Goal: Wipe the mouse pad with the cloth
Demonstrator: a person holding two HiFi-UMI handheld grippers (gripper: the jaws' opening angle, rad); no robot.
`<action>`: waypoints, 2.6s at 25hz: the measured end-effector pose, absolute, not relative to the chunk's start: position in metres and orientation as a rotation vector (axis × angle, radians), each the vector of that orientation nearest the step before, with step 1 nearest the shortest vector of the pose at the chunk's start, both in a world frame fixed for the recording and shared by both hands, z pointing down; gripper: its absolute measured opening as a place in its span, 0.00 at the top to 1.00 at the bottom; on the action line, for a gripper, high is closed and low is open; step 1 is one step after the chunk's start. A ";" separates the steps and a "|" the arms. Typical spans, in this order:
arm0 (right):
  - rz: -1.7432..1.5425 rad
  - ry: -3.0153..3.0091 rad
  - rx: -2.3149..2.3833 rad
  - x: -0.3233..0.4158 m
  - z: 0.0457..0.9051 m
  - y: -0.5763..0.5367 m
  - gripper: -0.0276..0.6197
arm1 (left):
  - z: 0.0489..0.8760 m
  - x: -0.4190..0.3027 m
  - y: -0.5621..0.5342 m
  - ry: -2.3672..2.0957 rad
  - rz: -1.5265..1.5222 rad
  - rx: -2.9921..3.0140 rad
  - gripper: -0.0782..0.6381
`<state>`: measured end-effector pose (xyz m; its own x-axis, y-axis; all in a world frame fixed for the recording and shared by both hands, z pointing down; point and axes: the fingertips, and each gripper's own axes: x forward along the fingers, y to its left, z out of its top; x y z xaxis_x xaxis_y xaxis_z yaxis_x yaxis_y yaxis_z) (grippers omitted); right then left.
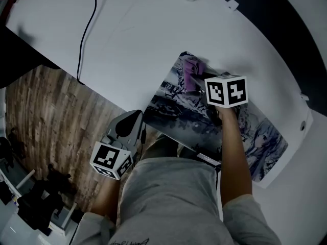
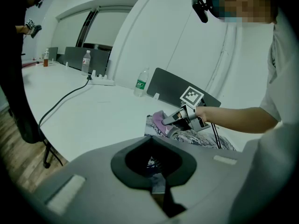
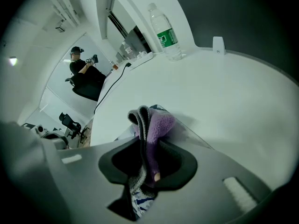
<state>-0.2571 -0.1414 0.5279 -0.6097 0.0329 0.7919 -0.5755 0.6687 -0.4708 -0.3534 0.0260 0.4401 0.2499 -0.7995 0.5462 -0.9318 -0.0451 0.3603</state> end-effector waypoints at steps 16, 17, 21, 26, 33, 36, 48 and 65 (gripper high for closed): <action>1.103 -2.180 0.629 -0.100 0.468 -0.121 0.81 | 0.414 -0.247 -0.019 -1.373 0.326 2.119 0.87; 1.108 -2.181 0.662 -0.081 0.465 -0.119 0.81 | 0.412 -0.235 -0.022 -1.350 0.335 2.143 0.87; 1.131 -2.165 0.799 -0.002 0.455 -0.107 0.81 | 0.409 -0.184 -0.027 -1.259 0.372 2.213 0.87; 1.166 -2.112 0.942 0.094 0.449 -0.085 0.81 | 0.397 -0.108 -0.033 -1.137 0.390 2.314 0.87; 1.197 -2.057 1.096 0.213 0.447 -0.047 0.81 | 0.394 -0.021 -0.026 -1.027 0.419 2.382 0.87; 1.197 -2.016 1.163 0.262 0.449 -0.031 0.81 | 0.394 0.010 -0.020 -0.991 0.430 2.396 0.87; 1.161 -1.734 1.279 0.434 0.494 0.002 0.81 | 0.394 0.076 -0.003 -0.998 0.474 2.389 0.87; 1.185 -1.617 1.301 0.430 0.530 -0.005 0.81 | 0.382 0.065 0.003 -1.077 0.490 2.383 0.87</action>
<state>0.4303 -0.0049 0.5302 -0.2175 -0.2985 0.9293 -0.9760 0.0617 -0.2087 0.0653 0.0027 0.3817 0.6269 -0.5987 0.4986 -0.7692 -0.5773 0.2740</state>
